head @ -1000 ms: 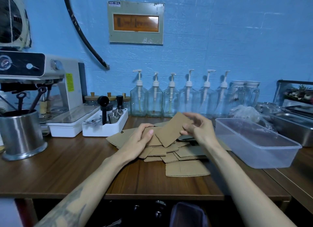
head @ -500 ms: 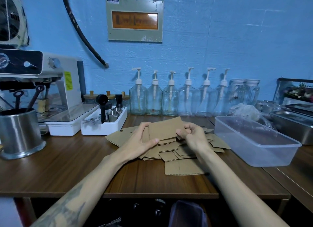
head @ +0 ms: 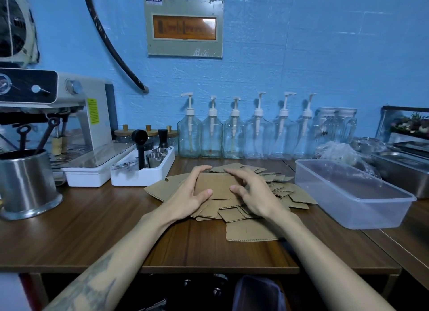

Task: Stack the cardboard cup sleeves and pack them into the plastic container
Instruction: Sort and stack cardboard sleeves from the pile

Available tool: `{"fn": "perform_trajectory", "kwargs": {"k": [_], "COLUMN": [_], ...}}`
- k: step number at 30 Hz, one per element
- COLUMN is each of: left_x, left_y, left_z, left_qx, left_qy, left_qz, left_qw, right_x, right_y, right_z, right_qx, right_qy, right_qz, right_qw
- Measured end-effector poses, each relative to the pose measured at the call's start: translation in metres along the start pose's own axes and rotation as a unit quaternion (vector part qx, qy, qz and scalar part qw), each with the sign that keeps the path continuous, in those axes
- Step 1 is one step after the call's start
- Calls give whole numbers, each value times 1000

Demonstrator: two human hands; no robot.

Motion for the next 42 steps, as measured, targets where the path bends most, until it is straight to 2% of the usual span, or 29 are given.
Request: {"fn": "perform_trajectory", "kwargs": {"k": [3, 8, 13, 18, 24, 30, 34, 42], "left_x": [1, -1, -1, 0, -1, 1, 2, 3], "left_y": [1, 1, 1, 0, 0, -4, -6, -9], "left_z": [3, 6, 4, -1, -3, -1, 1, 1], "left_qx": [15, 42, 27, 4, -8, 17, 24, 27], "left_qy": [-10, -11, 3, 9, 11, 9, 10, 14], "left_qz": [-1, 42, 13, -10, 2, 30, 47, 67], "left_qw": [1000, 998, 1000, 1000, 1000, 999, 999, 997], "right_x": [-1, -2, 1, -1, 0, 7, 16, 32], "right_y": [3, 2, 7, 11, 6, -16, -36, -44], "right_z": [0, 1, -3, -2, 2, 11, 24, 30], "right_qx": [-21, -30, 61, 24, -26, -101, -66, 25], "right_qy": [-25, -34, -36, -20, -26, 33, 50, 53], "right_qz": [22, 51, 14, -18, 3, 20, 35, -2], "right_qw": [999, 998, 997, 999, 999, 994, 996, 998]}}
Point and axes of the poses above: each hand's wrist, its own x-axis away from the middle knuckle, its own y-axis out of the palm, z = x × y, the point moved 1 cm from there along -x, towards the middle knuckle, and after that the axes turned 8 degrees about y, right-handed, at the moved point
